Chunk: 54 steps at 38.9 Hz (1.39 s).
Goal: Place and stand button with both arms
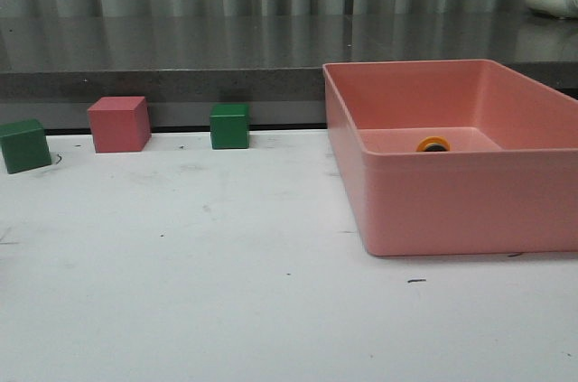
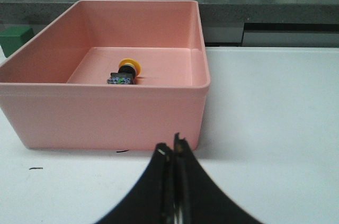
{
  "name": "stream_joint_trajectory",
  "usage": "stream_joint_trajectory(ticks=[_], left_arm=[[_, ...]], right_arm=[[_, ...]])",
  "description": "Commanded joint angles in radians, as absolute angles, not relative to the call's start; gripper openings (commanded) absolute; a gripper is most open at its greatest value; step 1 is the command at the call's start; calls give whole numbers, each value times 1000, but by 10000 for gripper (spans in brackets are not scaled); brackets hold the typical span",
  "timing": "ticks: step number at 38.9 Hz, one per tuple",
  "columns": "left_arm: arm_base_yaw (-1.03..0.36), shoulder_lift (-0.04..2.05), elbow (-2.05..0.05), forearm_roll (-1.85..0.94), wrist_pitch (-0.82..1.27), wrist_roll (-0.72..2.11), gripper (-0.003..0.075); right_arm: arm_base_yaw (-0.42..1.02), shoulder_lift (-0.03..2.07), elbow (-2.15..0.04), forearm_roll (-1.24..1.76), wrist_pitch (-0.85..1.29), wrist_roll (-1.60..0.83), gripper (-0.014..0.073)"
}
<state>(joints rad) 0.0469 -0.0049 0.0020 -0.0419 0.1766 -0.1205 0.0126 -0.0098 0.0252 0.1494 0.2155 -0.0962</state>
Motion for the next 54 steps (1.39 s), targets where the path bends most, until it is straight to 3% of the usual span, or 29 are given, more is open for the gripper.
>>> stream_joint_trajectory(ticks=[1,45,54], left_arm=[[47,-29,10,-48,86,-128,-14],[47,-29,10,-48,82,-128,-14],[47,-27,4,0,-102,-128,-20]], right_arm=[[8,-28,22,159,140,-109,-70],[8,-28,22,237,99,-109,-70],[8,-28,0,296,102,-109,-69]])
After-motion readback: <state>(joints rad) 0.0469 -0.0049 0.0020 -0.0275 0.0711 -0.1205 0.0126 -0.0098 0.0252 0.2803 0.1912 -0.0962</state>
